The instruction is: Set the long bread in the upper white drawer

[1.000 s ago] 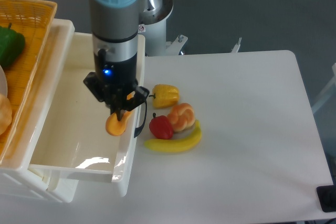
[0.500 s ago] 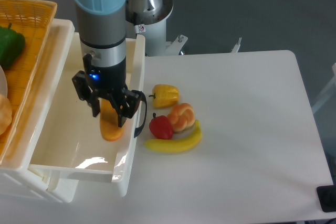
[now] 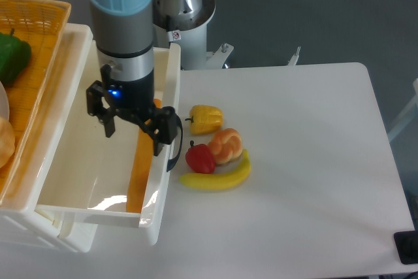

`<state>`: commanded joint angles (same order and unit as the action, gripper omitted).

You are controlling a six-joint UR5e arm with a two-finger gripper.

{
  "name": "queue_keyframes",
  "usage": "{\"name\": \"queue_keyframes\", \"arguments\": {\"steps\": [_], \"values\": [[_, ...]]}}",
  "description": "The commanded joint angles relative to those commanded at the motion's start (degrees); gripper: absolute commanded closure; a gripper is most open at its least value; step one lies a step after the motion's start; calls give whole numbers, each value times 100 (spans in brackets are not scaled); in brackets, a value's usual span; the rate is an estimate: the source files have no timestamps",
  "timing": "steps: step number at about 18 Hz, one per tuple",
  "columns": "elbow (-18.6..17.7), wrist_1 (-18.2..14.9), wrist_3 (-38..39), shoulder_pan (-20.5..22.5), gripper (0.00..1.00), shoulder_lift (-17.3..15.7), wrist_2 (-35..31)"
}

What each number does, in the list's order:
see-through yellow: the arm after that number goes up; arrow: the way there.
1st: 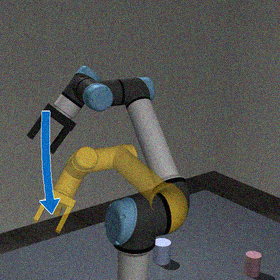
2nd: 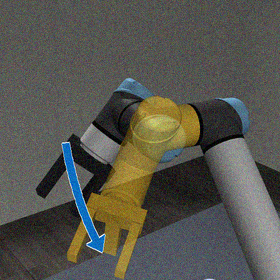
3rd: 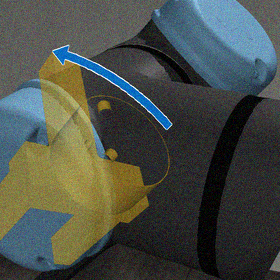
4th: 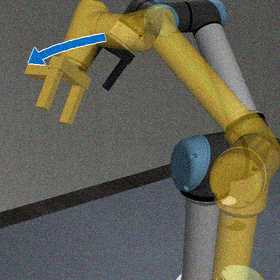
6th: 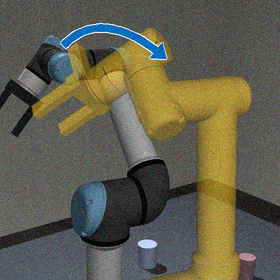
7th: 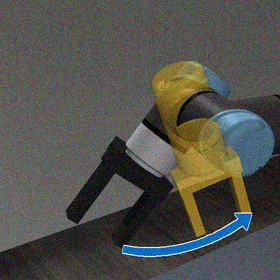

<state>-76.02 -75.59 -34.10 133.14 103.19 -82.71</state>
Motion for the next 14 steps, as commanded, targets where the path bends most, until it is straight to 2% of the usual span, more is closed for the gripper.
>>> {"name": "queue_keyframes", "arguments": {"steps": [2,5,9,11,14], "values": [[-44,26,-44,422,0,-115,18],[-62,53,-44,862,0,-80,-35],[-132,79,-245,1170,0,183,-658],[-202,140,-701,1459,0,350,-650],[-334,447,-923,1759,0,614,-650]]}}
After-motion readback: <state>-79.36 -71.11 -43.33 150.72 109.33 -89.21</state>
